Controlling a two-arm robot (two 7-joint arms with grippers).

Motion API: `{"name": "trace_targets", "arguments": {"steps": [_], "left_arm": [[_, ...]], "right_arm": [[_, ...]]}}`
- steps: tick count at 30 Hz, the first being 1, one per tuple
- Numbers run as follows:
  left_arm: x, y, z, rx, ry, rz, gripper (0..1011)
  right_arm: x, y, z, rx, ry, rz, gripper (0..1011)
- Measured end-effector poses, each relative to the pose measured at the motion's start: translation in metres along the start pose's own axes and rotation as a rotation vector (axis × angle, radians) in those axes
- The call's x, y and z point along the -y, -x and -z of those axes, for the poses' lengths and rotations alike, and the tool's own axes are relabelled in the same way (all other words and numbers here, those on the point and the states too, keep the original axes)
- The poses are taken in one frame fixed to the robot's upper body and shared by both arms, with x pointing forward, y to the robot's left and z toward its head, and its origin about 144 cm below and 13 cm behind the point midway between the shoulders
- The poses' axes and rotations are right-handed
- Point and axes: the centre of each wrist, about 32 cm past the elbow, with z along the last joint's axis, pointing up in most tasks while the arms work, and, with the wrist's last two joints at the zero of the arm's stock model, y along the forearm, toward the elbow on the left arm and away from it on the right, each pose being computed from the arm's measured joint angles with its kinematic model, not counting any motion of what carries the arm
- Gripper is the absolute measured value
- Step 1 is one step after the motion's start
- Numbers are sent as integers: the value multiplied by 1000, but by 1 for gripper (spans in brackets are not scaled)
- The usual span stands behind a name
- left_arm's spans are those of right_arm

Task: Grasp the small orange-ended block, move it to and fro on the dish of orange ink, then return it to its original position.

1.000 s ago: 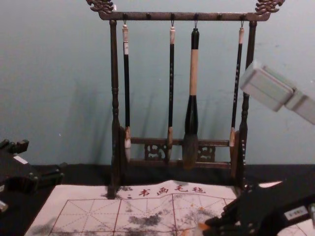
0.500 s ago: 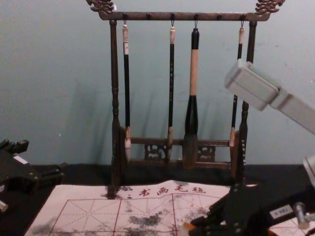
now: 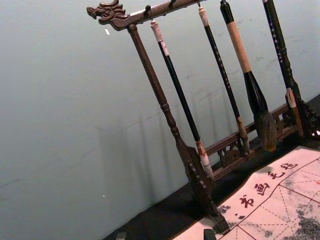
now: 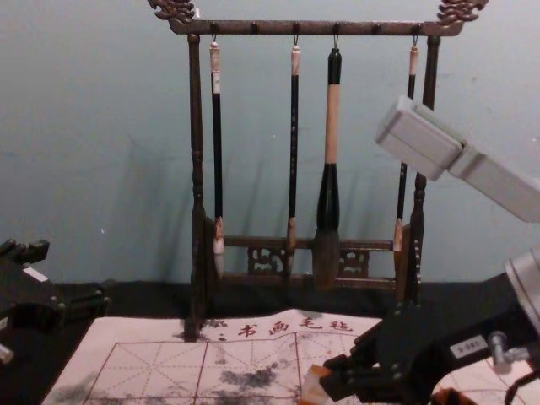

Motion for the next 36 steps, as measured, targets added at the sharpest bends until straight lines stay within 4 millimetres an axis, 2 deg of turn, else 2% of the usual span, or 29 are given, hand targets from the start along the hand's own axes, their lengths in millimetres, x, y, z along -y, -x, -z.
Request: {"name": "trace_targets", "arguments": {"steps": [9, 20, 36], "left_arm": [[0, 0, 0, 0, 0, 0, 1001], [0, 0, 0, 0, 0, 0, 1001], [0, 0, 0, 0, 0, 0, 1001]], "right_arm": [[4, -3, 2, -16, 11, 29, 80], [15, 3, 2, -21, -12, 50, 80], [52, 14, 8, -49, -68, 148, 80]]}}
